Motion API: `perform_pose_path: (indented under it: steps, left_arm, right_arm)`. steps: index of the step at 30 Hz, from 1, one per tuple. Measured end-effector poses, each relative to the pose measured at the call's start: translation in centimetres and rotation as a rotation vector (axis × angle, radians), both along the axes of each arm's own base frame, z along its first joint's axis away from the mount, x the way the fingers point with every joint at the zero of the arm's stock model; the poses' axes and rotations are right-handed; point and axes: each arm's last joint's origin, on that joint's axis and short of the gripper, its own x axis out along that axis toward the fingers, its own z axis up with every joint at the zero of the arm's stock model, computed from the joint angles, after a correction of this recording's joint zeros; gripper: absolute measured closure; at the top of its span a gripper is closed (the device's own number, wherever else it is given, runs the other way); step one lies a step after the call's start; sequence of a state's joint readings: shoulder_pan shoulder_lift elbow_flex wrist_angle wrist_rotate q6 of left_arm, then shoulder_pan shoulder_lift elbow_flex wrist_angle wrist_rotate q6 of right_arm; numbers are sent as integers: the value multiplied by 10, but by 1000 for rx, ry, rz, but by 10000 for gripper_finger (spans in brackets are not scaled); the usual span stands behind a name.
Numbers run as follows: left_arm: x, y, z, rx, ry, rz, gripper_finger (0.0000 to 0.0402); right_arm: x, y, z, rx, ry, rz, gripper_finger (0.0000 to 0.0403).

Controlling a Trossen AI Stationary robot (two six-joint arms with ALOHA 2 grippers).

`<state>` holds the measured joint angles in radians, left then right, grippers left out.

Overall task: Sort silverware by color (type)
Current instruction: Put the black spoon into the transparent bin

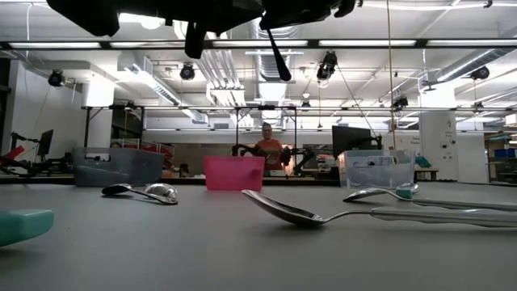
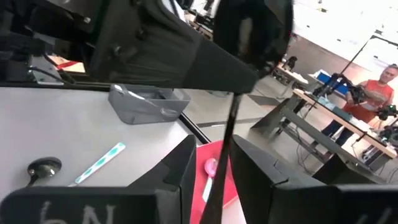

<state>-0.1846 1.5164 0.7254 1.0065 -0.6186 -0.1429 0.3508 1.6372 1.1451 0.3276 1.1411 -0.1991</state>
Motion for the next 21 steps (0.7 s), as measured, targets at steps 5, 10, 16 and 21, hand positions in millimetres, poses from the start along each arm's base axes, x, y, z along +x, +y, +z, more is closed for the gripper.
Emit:
perform_pose_path:
  steps: [5,10,16,21]
  left_arm:
    - [0,-1,0,-1,-3,-6,401]
    - [0,-2,0,-1,-3,-4,401]
    - [0,-2,0,2,1,2,401]
    - [0,-3,-2,4,22,10,401]
  right_arm:
    - [4,-5,1,7,-12,-24,321]
    - [5,-9,1,17,-24,-38,329]
    - [6,-12,1,17,-25,-47,339]
    - [6,-13,1,19,-29,-55,333]
